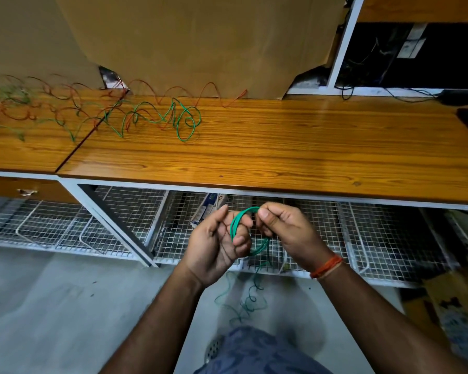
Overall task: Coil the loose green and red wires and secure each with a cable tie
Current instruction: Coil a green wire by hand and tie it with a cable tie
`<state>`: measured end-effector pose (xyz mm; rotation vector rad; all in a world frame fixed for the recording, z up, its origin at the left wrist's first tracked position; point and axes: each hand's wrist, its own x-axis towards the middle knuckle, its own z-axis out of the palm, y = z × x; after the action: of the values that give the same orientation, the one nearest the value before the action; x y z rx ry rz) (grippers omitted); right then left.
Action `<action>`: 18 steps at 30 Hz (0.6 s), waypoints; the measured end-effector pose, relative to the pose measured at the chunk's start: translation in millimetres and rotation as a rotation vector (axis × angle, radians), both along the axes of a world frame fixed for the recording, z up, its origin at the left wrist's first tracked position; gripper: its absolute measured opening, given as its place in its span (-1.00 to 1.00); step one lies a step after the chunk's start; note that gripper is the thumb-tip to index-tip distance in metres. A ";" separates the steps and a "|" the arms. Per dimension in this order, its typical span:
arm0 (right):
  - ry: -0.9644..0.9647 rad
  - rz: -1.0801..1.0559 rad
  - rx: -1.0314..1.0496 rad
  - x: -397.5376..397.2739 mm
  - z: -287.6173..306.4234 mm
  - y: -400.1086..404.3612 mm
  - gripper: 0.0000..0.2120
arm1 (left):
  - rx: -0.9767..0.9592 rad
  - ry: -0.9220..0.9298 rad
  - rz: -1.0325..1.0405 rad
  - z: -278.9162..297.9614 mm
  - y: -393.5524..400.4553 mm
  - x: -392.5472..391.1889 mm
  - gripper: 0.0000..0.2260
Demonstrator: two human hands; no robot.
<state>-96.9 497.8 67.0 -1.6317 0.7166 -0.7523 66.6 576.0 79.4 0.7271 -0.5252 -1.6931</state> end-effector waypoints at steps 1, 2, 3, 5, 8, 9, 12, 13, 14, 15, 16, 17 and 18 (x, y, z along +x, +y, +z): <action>-0.004 -0.008 -0.004 -0.5 0.5 0.0 -0.69 | 0.005 0.036 -0.013 -0.3 0.0 0.1 -0.50; -0.010 -0.019 -0.007 -0.9 0.7 0.0 -0.68 | 0.000 0.065 -0.023 -0.6 -0.5 -0.2 -0.51; -0.018 -0.031 -0.008 -1.3 1.1 0.3 -0.68 | -0.006 0.089 -0.034 -1.0 -1.4 -0.7 -0.53; -0.044 -0.043 0.000 -1.4 2.0 1.1 -0.67 | -0.017 0.137 -0.067 -0.8 -3.4 -1.4 -0.59; -0.080 -0.041 0.011 -0.3 5.1 3.2 -0.67 | -0.027 0.168 -0.095 1.4 -5.3 -1.2 -0.72; -0.095 -0.041 0.020 0.0 5.6 3.8 -0.67 | -0.028 0.165 -0.088 2.4 -5.6 -1.6 -0.76; -0.134 -0.035 0.050 -1.3 4.0 4.1 -0.70 | -0.038 0.143 -0.042 4.3 -6.8 -5.0 -0.83; -0.135 -0.023 0.060 -2.3 2.9 4.1 -0.73 | -0.037 0.141 -0.021 3.5 -7.4 -5.6 -0.85; -0.134 -0.011 0.077 -3.9 0.7 4.0 -0.77 | -0.037 0.142 0.002 3.3 -7.4 -6.1 -0.86; -0.132 -0.002 0.099 -5.8 -0.9 4.3 -0.81 | -0.039 0.140 0.026 2.6 -7.0 -6.2 -0.87; -0.128 0.000 0.118 -7.8 -3.3 4.3 -0.82 | -0.044 0.135 0.047 3.4 -6.1 -7.2 -0.88; -0.124 -0.007 0.129 -9.4 -5.4 5.0 -0.82 | -0.043 0.119 0.070 4.7 -4.4 -8.4 -0.87; -0.121 -0.024 0.126 -10.3 -8.3 5.5 -0.82 | -0.033 0.092 0.097 7.1 -2.5 -11.0 -0.86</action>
<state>-107.2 503.3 58.6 -1.4536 0.6846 -0.8000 55.6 573.5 86.5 0.6379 -0.4458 -1.6151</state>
